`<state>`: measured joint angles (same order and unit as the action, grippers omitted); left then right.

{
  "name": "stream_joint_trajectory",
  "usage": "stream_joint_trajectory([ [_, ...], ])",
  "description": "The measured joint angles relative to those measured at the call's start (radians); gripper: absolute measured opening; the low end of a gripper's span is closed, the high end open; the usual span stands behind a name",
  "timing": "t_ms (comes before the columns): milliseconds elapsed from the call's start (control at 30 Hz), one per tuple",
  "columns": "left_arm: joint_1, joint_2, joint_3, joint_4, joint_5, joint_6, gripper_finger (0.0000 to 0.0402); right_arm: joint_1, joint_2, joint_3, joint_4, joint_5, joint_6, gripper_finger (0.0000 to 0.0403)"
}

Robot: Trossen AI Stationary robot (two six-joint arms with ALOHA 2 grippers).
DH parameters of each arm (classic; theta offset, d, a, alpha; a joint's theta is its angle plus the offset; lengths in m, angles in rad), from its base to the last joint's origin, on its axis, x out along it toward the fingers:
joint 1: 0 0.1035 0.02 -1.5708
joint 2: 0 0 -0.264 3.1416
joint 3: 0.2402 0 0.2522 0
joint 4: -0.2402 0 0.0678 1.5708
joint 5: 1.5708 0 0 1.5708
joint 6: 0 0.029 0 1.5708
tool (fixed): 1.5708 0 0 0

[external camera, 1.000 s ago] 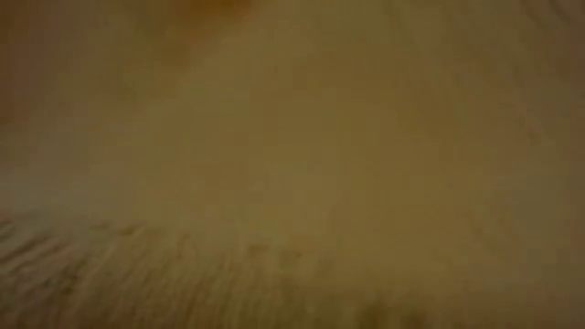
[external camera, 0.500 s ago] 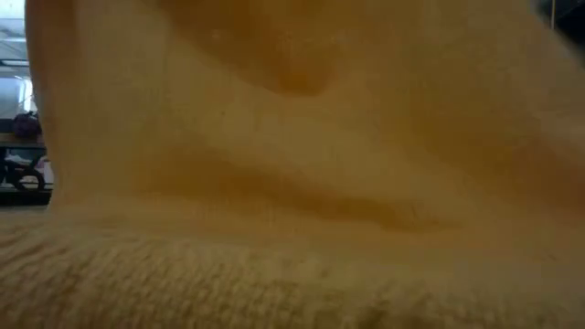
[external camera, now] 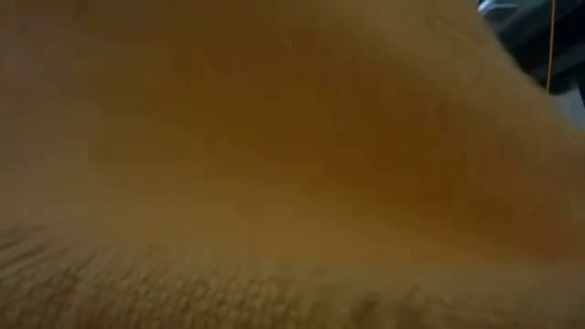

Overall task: Fold towel
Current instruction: Fold the yellow towel

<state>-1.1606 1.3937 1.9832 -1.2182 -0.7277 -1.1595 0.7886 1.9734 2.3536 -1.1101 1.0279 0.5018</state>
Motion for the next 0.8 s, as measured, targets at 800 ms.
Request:
stream_joint_trajectory([
  [800, 0.119, 0.017, -0.042, -0.348, -0.042, -0.093, 0.0, -0.093, 0.008, -0.014, -0.36, -0.102, 0.385, 0.0002],
])
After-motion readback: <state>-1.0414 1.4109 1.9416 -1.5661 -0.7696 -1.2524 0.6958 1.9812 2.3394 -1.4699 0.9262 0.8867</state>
